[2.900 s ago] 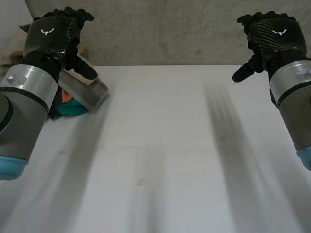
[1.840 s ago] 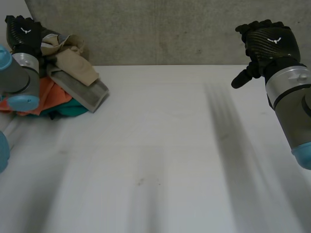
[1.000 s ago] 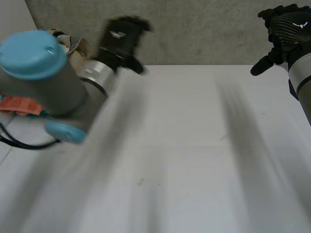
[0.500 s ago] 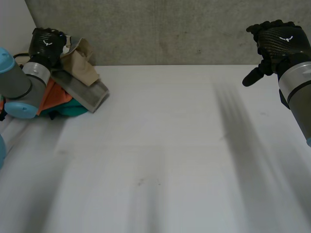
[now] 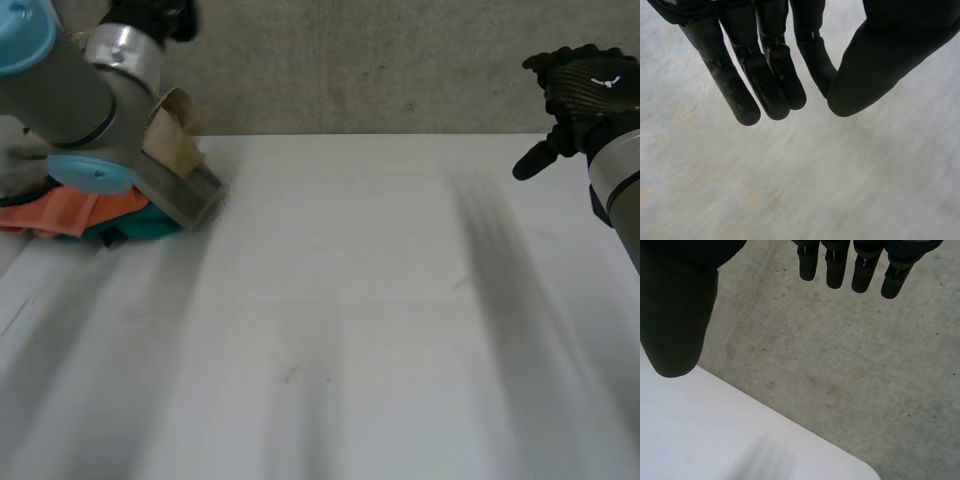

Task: Fold the laundry.

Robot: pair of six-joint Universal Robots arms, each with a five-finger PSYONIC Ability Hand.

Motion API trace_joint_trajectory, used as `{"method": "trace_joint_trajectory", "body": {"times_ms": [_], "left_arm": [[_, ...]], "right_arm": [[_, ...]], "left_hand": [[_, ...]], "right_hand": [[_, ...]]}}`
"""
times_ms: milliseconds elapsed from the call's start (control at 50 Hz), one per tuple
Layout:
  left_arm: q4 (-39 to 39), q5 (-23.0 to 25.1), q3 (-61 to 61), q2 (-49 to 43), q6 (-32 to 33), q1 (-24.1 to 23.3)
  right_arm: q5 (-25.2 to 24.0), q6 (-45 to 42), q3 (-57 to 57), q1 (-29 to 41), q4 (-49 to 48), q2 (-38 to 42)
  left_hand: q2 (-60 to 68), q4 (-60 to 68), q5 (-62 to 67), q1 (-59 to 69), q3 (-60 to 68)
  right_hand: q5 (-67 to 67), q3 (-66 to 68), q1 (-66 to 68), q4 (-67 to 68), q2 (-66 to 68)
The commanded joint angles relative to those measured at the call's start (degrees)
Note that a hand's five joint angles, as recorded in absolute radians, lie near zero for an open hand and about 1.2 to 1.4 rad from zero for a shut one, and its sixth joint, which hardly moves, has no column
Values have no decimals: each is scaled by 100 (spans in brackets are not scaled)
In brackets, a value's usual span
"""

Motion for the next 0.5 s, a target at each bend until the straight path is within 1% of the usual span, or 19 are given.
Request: {"method": "trace_joint_trajectory", "body": {"times_ms": [20,40,100,120,180,200,240,260,280,320,340,400,420,440,480,500], "left_arm": [[-12,120,-1057,713,-1283,-1265],[-12,207,-1293,678,-1449,-1519],[-29,410,-1558,591,-1573,-1854],[-20,506,-1707,468,-1556,-2073],[15,481,-1744,257,-1512,-2312],[15,350,-1718,195,-1416,-2313],[24,148,-1717,195,-1241,-2278],[6,16,-1717,212,-1100,-2243],[23,-246,-1691,212,-707,-2086],[24,-459,-1656,195,-249,-1787],[24,-573,-1586,186,215,-1394],[-11,-574,-1437,116,886,-724],[-29,-557,-1323,72,1235,-322],[-64,-548,-1244,19,1413,-109],[-152,-425,-1138,-173,1695,182],[-291,-233,-963,-427,1940,488]], "right_arm": [[-12,0,-67,-335,57,-261],[-12,0,-75,-371,57,-279],[-21,0,-93,-476,65,-279],[-21,0,-93,-494,66,-279],[-21,0,-84,-521,127,-279],[-21,0,-67,-521,153,-279],[-30,0,-40,-530,188,-271],[-38,0,-23,-556,206,-271],[-47,0,-23,-573,215,-271],[-117,0,-23,-626,224,-271],[-152,0,-23,-626,224,-271],[-301,0,-14,-626,276,-271],[-337,0,-5,-626,294,-271],[-363,9,4,-635,311,-271],[-434,18,30,-626,329,-262],[-443,9,39,-617,329,-244]], "left_hand": [[1143,1139,1380,1388,1190],[1143,1139,1380,1388,1190],[1143,1139,1380,1388,1190],[1143,1139,1380,1388,1190],[1143,1139,1380,1388,1190],[1143,1139,1380,1388,1190],[-2001,-2004,-1763,-1755,-1954],[-3299,-3303,-3062,-3054,-3253],[-4345,-4348,-4107,-4099,-4298],[-4807,-4811,-4570,-4562,-4761],[-4993,-4996,-4755,-4747,-4946],[-4961,-4965,-4724,-4716,-4914],[-4994,-4998,-4757,-4749,-4948],[-4995,-4998,-4757,-4749,-4948],[-4978,-4981,-4740,-4732,-4931],[-4978,-4981,-4740,-4732,-4931]], "right_hand": [[-242,-187,-318,-194,-198],[-242,-187,-318,-194,-198],[-242,-187,-318,-194,-198],[-242,-187,-318,-194,-198],[-242,-187,-318,-194,-198],[-242,-187,-318,-194,-198],[-242,-187,-318,-194,-198],[-242,-187,-318,-194,-198],[-242,-187,-318,-194,-198],[-242,-187,-318,-194,-198],[-242,-187,-318,-194,-198],[-242,-187,-318,-194,-198],[-242,-187,-318,-194,-198],[-242,-187,-318,-194,-198],[-242,-187,-318,-194,-198],[-242,-187,-318,-194,-198]]}}
